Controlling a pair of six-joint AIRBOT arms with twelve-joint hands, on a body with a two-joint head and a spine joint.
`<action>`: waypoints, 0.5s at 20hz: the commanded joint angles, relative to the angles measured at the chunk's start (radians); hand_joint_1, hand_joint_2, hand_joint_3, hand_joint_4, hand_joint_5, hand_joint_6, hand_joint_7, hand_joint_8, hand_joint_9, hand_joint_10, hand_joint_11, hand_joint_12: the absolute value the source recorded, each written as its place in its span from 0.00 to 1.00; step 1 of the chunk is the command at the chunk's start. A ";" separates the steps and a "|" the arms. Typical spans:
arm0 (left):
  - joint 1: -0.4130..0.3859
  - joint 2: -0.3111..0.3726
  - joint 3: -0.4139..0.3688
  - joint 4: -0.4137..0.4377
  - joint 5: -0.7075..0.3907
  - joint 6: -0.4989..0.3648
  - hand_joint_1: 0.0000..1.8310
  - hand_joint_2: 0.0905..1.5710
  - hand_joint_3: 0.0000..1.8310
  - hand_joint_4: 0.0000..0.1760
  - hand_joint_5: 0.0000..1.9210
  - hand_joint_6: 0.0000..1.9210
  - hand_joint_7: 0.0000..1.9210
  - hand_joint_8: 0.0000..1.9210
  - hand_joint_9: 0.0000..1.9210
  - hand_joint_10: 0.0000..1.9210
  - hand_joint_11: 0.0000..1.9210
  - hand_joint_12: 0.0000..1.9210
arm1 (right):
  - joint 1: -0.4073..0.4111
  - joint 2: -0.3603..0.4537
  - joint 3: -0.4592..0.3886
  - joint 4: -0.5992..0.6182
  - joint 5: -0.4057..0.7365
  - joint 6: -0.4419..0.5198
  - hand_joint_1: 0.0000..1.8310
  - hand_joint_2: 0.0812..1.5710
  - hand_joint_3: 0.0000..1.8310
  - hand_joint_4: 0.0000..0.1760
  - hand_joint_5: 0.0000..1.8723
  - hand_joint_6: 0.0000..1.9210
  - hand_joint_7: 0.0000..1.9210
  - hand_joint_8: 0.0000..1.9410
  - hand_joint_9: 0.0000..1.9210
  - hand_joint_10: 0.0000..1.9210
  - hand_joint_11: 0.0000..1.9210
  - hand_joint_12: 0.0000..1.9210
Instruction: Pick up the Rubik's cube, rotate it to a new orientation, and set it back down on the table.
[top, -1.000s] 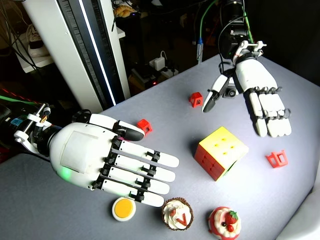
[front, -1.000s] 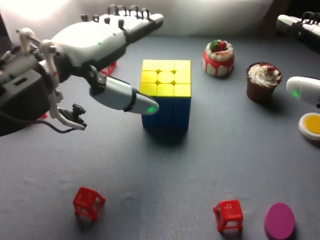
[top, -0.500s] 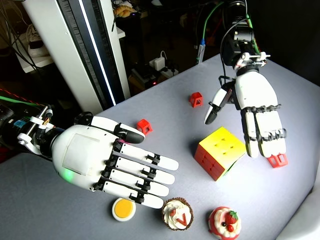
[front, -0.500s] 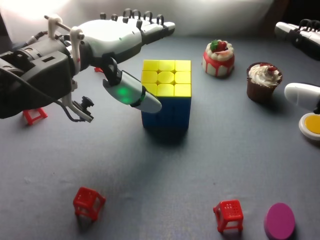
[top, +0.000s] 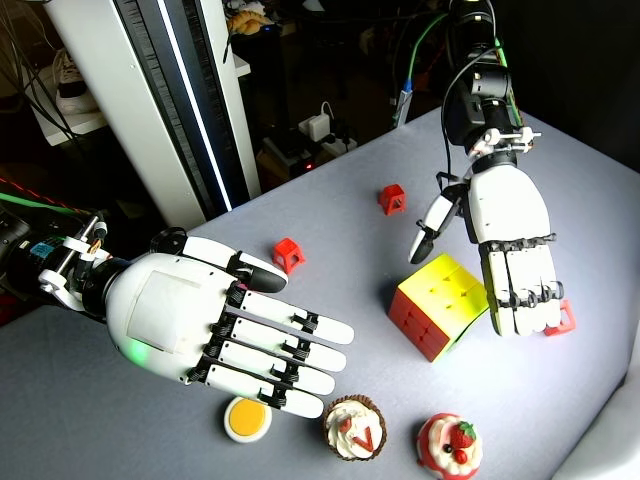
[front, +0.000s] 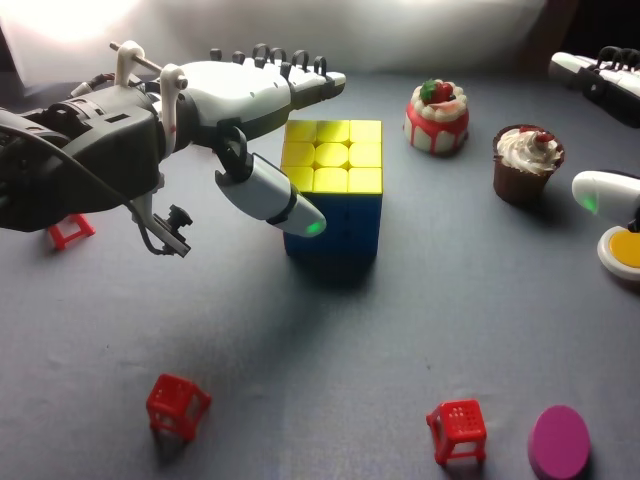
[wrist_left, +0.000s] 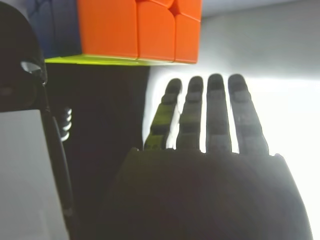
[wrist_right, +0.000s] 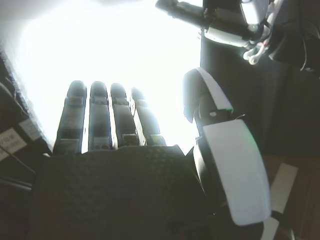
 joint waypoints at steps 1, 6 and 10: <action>-0.011 -0.004 0.006 -0.002 -0.105 0.003 0.39 0.51 0.00 0.00 0.00 0.00 0.00 0.00 0.00 0.00 0.00 0.00 | 0.004 0.000 0.003 0.008 0.123 0.006 0.24 0.88 0.00 0.00 0.00 0.00 0.00 0.00 0.00 0.00 0.00 0.00; -0.012 -0.018 0.022 -0.007 -0.092 0.004 0.38 0.52 0.00 0.02 0.00 0.00 0.00 0.00 0.00 0.00 0.00 0.00 | 0.003 0.000 0.001 0.009 0.136 0.006 0.22 0.89 0.00 0.00 0.00 0.00 0.00 0.00 0.00 0.00 0.00 0.00; -0.013 -0.028 0.030 -0.010 -0.081 0.008 0.35 0.53 0.01 0.14 0.00 0.00 0.00 0.00 0.00 0.00 0.00 0.00 | 0.003 0.000 -0.001 0.009 0.138 0.006 0.18 0.89 0.00 0.00 0.00 0.00 0.00 0.00 0.00 0.00 0.00 0.00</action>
